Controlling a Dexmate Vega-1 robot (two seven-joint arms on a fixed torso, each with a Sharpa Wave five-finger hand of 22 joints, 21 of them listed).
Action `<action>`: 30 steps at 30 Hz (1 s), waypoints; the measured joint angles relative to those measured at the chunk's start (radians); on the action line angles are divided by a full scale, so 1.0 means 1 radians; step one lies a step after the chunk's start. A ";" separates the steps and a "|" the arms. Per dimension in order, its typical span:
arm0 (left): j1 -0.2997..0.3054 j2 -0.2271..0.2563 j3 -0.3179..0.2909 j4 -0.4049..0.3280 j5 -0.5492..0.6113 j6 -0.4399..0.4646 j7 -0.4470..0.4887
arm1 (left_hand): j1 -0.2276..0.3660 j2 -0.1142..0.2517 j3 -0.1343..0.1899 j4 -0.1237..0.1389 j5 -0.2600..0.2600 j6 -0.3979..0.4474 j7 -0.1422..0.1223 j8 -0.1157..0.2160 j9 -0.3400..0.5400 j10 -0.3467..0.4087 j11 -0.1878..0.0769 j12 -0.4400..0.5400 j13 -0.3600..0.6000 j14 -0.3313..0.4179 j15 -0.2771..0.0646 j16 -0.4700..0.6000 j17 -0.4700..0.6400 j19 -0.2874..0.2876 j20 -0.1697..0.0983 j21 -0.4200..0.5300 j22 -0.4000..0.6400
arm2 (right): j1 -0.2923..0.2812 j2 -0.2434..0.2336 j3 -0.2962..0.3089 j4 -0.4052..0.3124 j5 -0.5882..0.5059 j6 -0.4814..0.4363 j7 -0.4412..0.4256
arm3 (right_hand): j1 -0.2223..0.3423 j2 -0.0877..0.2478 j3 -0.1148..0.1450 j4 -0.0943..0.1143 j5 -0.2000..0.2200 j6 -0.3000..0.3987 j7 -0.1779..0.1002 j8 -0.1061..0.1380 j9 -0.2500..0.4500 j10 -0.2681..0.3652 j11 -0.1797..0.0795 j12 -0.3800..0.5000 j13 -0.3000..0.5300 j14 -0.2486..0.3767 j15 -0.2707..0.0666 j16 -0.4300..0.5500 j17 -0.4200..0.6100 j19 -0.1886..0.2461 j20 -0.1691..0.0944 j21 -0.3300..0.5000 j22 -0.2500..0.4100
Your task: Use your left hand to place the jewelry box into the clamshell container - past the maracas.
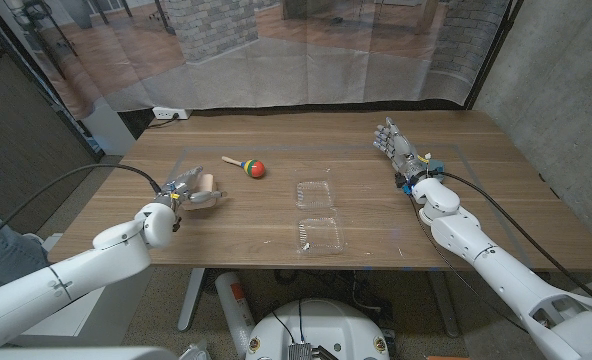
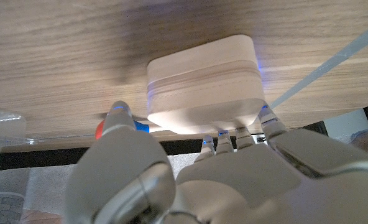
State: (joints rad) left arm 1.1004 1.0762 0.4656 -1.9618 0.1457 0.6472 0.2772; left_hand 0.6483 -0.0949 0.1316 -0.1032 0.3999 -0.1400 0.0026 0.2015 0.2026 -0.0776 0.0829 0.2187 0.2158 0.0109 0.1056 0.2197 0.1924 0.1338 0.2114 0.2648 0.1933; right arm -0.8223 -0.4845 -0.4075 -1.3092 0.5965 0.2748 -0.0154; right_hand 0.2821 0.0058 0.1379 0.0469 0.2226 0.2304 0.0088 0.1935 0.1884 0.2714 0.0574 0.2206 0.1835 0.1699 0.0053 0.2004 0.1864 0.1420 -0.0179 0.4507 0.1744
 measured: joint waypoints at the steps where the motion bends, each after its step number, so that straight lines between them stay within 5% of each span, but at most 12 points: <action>1: -0.001 -0.001 0.001 0.000 0.000 0.000 0.001 | 0.021 0.011 0.006 -0.006 0.000 -0.002 -0.003 0.005 0.000 0.002 -0.005 0.002 0.001 0.015 -0.008 0.005 0.004 0.036 0.000 0.012 0.003 | 0.000 0.000 0.000 0.001 0.000 0.000 0.000 | 0.000 0.000 0.000 0.000 0.000 0.000 0.000 0.000 0.000 0.000 0.000 0.000 0.000 0.000 0.000 0.000 0.000 0.000 0.000 0.000 0.000; 6: -0.004 -0.011 0.005 0.003 0.000 0.004 0.017 | 0.113 0.052 0.037 -0.037 -0.008 0.014 -0.019 0.014 0.005 0.029 -0.035 0.022 0.012 0.088 -0.034 0.028 0.025 0.201 0.001 0.068 0.009 | 0.005 0.003 -0.001 0.007 0.001 0.002 0.004 | 0.000 0.000 0.000 0.000 0.000 0.000 0.000 0.000 0.000 0.000 0.000 0.000 0.000 0.000 0.000 0.000 0.000 0.006 0.006 0.000 0.000; 14: -0.003 -0.028 0.007 0.005 0.000 0.010 0.052 | 0.206 0.077 0.094 -0.059 -0.050 0.059 -0.024 0.034 0.009 0.069 -0.064 0.046 0.028 0.136 -0.021 0.069 0.062 0.327 0.003 0.111 0.008 | 0.012 0.006 -0.005 0.016 0.003 0.002 0.013 | 0.000 0.000 -0.002 -0.002 0.000 0.000 0.000 0.000 0.000 0.000 0.000 0.000 0.000 0.000 0.000 -0.004 0.000 0.011 0.011 0.000 0.000; 30: 0.000 -0.050 0.012 0.008 -0.003 0.026 0.089 | 0.281 0.002 0.183 -0.058 -0.199 0.320 -0.021 0.148 0.038 0.259 -0.110 0.129 0.080 0.169 0.005 0.125 0.140 0.395 0.058 0.165 -0.002 | 0.014 0.006 -0.009 0.019 0.004 -0.005 0.018 | 0.000 0.000 -0.004 -0.004 0.000 0.000 0.000 0.000 0.000 0.000 0.000 0.000 0.000 0.001 -0.001 -0.004 0.000 0.020 0.009 -0.008 0.000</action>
State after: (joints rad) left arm 1.0999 1.0266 0.4775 -1.9542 0.1424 0.6727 0.3658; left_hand 0.9291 -0.0927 0.3149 -0.1612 0.2005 0.1799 -0.0181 0.3496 0.2401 0.1810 -0.0269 0.3478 0.2957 0.1801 0.1104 0.3450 0.3325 0.5285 0.2699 0.4296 0.1918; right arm -0.8087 -0.4781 -0.4162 -1.2906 0.6004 0.2700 0.0023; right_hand 0.2821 0.0058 0.1338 0.0427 0.2226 0.2303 0.0089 0.1935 0.1882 0.2714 0.0575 0.2206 0.1835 0.1708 0.0043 0.1965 0.1864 0.1619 -0.0091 0.4429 0.1743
